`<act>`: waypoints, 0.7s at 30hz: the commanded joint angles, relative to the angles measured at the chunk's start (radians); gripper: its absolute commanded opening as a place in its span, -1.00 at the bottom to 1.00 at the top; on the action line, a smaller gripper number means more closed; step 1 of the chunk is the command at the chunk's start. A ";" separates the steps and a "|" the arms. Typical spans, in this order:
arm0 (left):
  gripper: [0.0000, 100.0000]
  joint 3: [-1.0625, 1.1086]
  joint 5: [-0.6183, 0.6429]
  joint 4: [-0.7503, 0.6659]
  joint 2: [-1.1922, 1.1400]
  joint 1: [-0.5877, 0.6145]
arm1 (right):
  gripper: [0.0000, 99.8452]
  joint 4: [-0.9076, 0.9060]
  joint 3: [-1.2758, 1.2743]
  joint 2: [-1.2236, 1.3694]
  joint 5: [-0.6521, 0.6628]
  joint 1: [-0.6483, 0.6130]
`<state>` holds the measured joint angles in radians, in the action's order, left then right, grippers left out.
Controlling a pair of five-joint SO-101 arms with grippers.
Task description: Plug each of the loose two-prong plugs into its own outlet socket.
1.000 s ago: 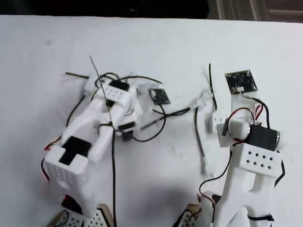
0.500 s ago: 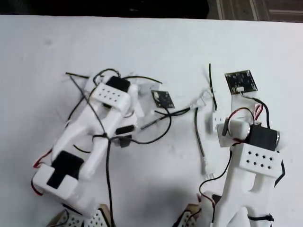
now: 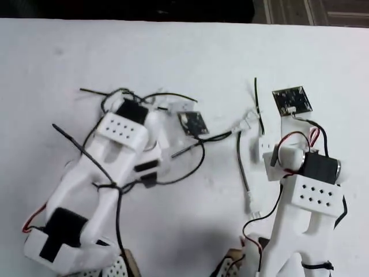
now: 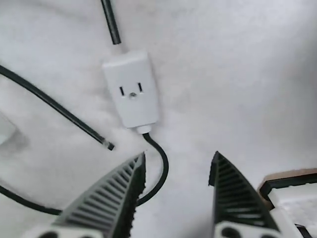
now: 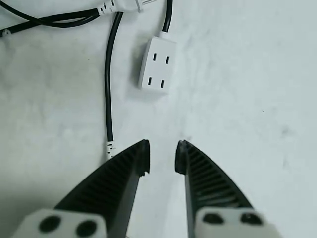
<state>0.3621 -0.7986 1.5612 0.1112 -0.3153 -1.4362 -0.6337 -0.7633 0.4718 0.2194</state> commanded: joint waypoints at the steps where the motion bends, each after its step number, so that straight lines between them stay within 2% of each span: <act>1: -0.58 0.170 -0.005 -0.149 0.058 -0.010 | -0.79 -0.008 0.003 -0.018 0.009 0.004; 5: -0.60 0.325 -0.003 -0.354 0.056 -0.008 | -0.79 -0.008 0.003 -0.018 0.009 0.004; 7: -0.58 0.353 0.000 -0.411 0.056 -0.007 | -0.79 -0.008 0.003 -0.018 0.009 0.004; 21: -0.58 0.245 0.040 -0.385 0.062 0.007 | -0.79 -0.008 0.003 -0.018 0.009 0.002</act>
<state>0.6613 -0.7710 1.1669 0.1281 -0.3168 -1.4362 -0.6337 -0.7633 0.4718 0.2194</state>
